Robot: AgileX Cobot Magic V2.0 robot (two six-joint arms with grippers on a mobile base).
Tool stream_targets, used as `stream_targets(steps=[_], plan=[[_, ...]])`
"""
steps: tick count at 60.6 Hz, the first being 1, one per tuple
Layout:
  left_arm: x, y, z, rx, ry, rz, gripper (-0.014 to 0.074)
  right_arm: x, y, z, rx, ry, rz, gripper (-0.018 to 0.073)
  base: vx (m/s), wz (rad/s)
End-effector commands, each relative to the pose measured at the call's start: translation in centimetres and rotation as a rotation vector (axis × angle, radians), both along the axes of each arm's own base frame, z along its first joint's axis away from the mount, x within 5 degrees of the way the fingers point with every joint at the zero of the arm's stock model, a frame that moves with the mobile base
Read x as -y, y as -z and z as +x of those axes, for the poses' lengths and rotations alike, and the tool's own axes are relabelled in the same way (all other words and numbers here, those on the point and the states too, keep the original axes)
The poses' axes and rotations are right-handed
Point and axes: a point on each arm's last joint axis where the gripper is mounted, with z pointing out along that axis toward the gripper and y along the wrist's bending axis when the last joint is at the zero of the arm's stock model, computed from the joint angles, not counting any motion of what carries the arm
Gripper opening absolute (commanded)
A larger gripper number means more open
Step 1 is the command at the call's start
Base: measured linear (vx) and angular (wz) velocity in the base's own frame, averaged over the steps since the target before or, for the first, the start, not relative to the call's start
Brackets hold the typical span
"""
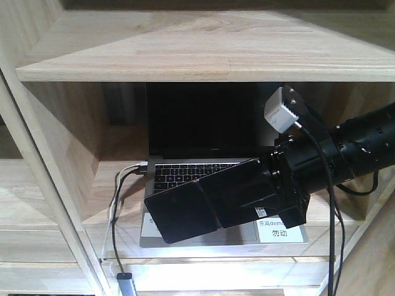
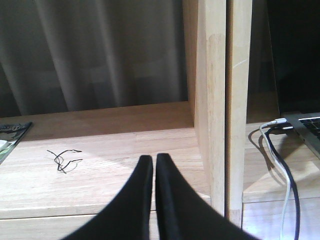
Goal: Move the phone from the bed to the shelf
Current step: 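Approach the shelf above the laptop with the held phone, then raise the right gripper and move the phone over the upper shelf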
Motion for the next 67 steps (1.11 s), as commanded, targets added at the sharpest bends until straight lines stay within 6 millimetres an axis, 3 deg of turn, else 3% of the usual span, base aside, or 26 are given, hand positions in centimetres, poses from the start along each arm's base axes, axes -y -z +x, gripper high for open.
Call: stream_targets(steps=[1, 57, 67], plan=[[-0.01, -1.48, -0.13, 0.108, -0.003, -0.01, 0.0001, -0.27, -2.18, -1.03, 0.004, -0.047, 0.095, -0.0002, 0.0, 0.0], [-0.01, -1.48, -0.13, 0.108, -0.003, -0.01, 0.0001, -0.28, -2.19, -1.03, 0.004, -0.046, 0.096, -0.0002, 0.0, 0.0], [-0.01, -1.48, -0.13, 0.108, -0.003, -0.01, 0.0001, -0.31, -2.32, -1.0, -0.073, 0.006, 0.103, -0.0002, 0.0, 0.0]])
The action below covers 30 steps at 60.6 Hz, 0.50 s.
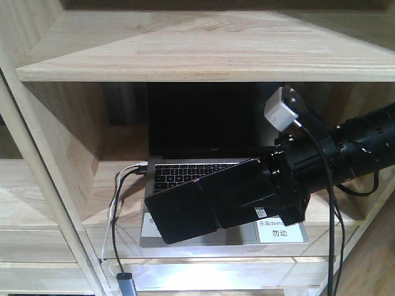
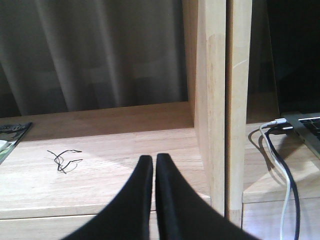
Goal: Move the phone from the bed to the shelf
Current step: 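Raise the right gripper and move the phone over the upper shelf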
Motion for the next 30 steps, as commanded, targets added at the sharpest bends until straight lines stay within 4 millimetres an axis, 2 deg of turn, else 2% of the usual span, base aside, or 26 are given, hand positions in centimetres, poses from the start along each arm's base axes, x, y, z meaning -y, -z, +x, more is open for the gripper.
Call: stream_targets(steps=[1, 12, 30], plan=[[0.0, -1.5, -0.1, 0.108, -0.003, -0.01, 0.0001, -0.3, -2.3, -1.0, -0.023, -0.025, 0.101, -0.0002, 0.0, 0.0], [0.0, -1.5, -0.1, 0.108, -0.003, -0.01, 0.0001, -0.1, -3.7, -2.2, 0.042, -0.033, 0.114, -0.0002, 0.0, 0.0], [0.0, -1.5, -0.1, 0.108, -0.003, -0.01, 0.0001, 0.7, -8.7, -6.3, 0.249, 0.024, 0.235, -0.0002, 0.0, 0.0]])
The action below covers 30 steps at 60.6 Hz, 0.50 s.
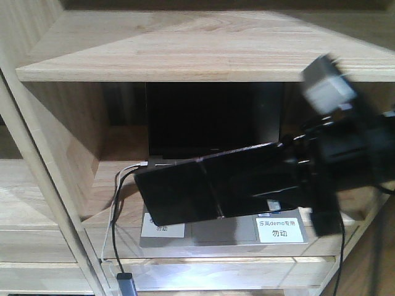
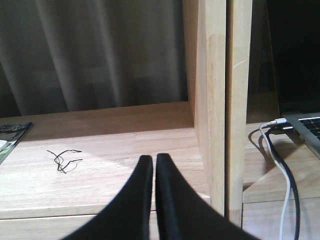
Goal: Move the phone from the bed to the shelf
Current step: 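Raise the right gripper and move the phone over the upper shelf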
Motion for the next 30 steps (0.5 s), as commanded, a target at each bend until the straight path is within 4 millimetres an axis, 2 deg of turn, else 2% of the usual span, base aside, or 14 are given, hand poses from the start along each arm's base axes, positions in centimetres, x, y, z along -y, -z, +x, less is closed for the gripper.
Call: stream_targets(steps=[1, 14, 20, 30], plan=[[0.0, -1.5, -0.1, 0.108, -0.003, -0.01, 0.0001, 0.1, -3.6, -2.1, 0.098, 0.009, 0.149, -0.0002, 0.0, 0.0], [0.0, -1.5, -0.1, 0.108, -0.003, -0.01, 0.0001, 0.8, -7.0, -3.2, 0.257, 0.176, 0.244, -0.0002, 0.0, 0.0], [0.0, -1.5, -0.1, 0.108, -0.003, -0.01, 0.0001, 1.1, -9.4, -3.3, 0.326, 0.206, 0.261, -0.0002, 0.0, 0.0], [0.0, -1.5, -0.1, 0.108, -0.003, -0.01, 0.0001, 1.2, -12.7, -2.1, 0.411, 0.259, 0.245, -0.0002, 0.0, 0.0]])
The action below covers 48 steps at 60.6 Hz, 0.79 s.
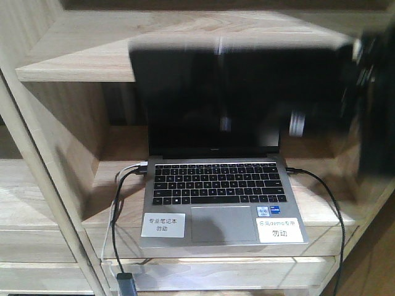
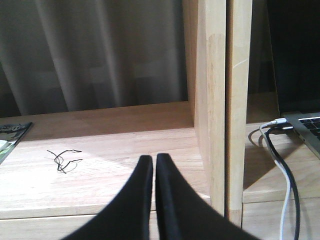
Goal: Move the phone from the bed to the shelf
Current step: 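Raise the right gripper and move the phone over the upper shelf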
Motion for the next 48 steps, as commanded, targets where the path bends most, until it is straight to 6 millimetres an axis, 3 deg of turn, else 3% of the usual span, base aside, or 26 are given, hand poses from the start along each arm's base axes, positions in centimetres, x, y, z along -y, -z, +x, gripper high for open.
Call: stream_targets(steps=[1, 11, 25, 35, 48], plan=[[0.0, -1.5, -0.1, 0.108, -0.003, -0.01, 0.0001, 0.2, -3.4, 0.7, 0.075, 0.072, 0.081, -0.0002, 0.0, 0.0], [0.0, -1.5, -0.1, 0.108, -0.003, -0.01, 0.0001, -0.2, -6.0, 3.5, 0.116, 0.101, 0.076, -0.0002, 0.0, 0.0], [0.0, -1.5, -0.1, 0.108, -0.003, -0.01, 0.0001, -1.7, -7.5, 9.4, 0.118, 0.072, 0.119, -0.0002, 0.0, 0.0], [0.0, -1.5, -0.1, 0.108, -0.003, -0.01, 0.0001, -3.3, -6.9, 13.5, 0.067, 0.024, 0.206, -0.0002, 0.0, 0.0], [0.0, -1.5, -0.1, 0.108, -0.003, -0.01, 0.0001, -7.2, -5.1, 17.0, 0.048, -0.033, 0.202, -0.0002, 0.0, 0.0]])
